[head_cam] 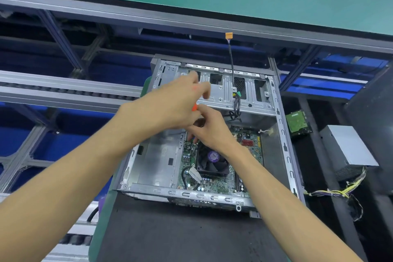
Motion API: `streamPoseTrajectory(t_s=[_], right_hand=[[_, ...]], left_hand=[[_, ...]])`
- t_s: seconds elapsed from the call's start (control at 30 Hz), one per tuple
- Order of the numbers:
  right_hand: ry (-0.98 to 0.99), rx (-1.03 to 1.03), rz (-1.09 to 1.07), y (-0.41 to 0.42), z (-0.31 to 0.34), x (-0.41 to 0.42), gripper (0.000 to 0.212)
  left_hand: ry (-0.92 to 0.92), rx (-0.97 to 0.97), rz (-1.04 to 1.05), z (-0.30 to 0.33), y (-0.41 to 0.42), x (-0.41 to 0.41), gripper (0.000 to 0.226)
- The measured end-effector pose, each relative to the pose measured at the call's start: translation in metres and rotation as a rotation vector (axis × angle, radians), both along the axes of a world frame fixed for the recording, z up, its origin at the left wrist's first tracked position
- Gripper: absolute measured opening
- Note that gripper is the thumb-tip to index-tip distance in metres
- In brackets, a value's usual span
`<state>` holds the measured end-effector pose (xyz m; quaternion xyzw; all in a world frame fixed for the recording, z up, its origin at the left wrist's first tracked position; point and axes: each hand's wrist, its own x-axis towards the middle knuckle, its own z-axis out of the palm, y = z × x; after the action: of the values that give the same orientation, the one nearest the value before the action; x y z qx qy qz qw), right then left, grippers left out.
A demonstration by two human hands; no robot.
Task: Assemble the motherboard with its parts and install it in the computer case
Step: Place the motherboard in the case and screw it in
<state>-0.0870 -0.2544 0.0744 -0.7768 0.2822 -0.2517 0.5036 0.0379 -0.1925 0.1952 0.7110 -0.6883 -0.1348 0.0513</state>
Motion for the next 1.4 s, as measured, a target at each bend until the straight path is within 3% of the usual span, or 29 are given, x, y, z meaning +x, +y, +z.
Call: streamPoseTrajectory(t_s=[0.1, 0.17, 0.23, 0.3, 0.43, 0.5, 0.57, 0.63, 0.77, 0.87, 0.9, 1.03, 1.07, 1.17, 1.2, 1.33, 1.4], right_hand=[[0.007, 0.005, -0.013, 0.002, 0.001, 0.000, 0.021], [-0.016, 0.004, -0.014, 0.004, 0.002, 0.001, 0.025], [0.013, 0.018, -0.014, 0.004, 0.003, 0.000, 0.017], [0.035, 0.040, -0.007, 0.005, 0.005, -0.001, 0.014], [0.029, 0.018, -0.012, 0.006, 0.008, 0.000, 0.023], [0.008, 0.003, -0.006, 0.007, 0.008, 0.000, 0.027], [0.004, 0.000, -0.015, 0.007, 0.008, -0.001, 0.026], [0.009, 0.009, -0.019, 0.007, 0.008, -0.001, 0.024], [0.003, 0.016, -0.028, 0.007, 0.005, 0.002, 0.019], [0.016, 0.029, -0.024, 0.007, 0.005, 0.000, 0.019], [0.020, 0.036, -0.018, 0.007, 0.005, 0.000, 0.017], [0.009, 0.026, -0.023, 0.007, 0.004, 0.002, 0.015], [0.004, 0.024, -0.023, 0.007, 0.004, 0.002, 0.019], [0.013, 0.019, -0.033, 0.007, 0.004, 0.002, 0.019], [0.021, 0.025, -0.032, 0.006, 0.004, 0.002, 0.019], [0.045, 0.021, -0.032, 0.006, 0.003, 0.003, 0.020], [0.024, 0.027, -0.028, 0.006, 0.002, 0.003, 0.022]], left_hand=[[-0.288, -0.061, 0.202, -0.005, 0.002, -0.005, 0.046], [-0.236, -0.027, 0.150, -0.008, 0.000, -0.003, 0.032], [-0.069, 0.080, 0.010, -0.005, 0.000, 0.001, 0.008], [-0.018, 0.092, -0.064, -0.003, 0.002, 0.002, 0.017], [-0.335, -0.107, 0.172, -0.003, 0.004, -0.003, 0.044], [-0.265, -0.077, 0.150, -0.006, 0.002, -0.001, 0.033], [-0.074, 0.019, 0.019, -0.004, -0.001, 0.005, 0.008], [-0.013, 0.066, -0.054, 0.000, 0.003, 0.005, 0.016], [-0.270, -0.049, 0.102, -0.003, 0.004, 0.002, 0.040], [-0.021, 0.071, -0.031, -0.003, 0.000, 0.007, 0.010], [0.013, 0.078, -0.068, 0.000, 0.001, 0.007, 0.015], [-0.258, -0.061, 0.126, -0.003, 0.005, 0.002, 0.044], [-0.279, -0.073, 0.149, -0.005, 0.004, 0.003, 0.042], [-0.031, 0.037, 0.007, -0.004, 0.001, 0.007, 0.010], [0.011, 0.055, -0.036, -0.001, 0.002, 0.007, 0.014], [-0.299, -0.069, 0.148, -0.004, 0.004, 0.002, 0.043], [-0.238, -0.038, 0.119, -0.006, 0.002, 0.003, 0.033]])
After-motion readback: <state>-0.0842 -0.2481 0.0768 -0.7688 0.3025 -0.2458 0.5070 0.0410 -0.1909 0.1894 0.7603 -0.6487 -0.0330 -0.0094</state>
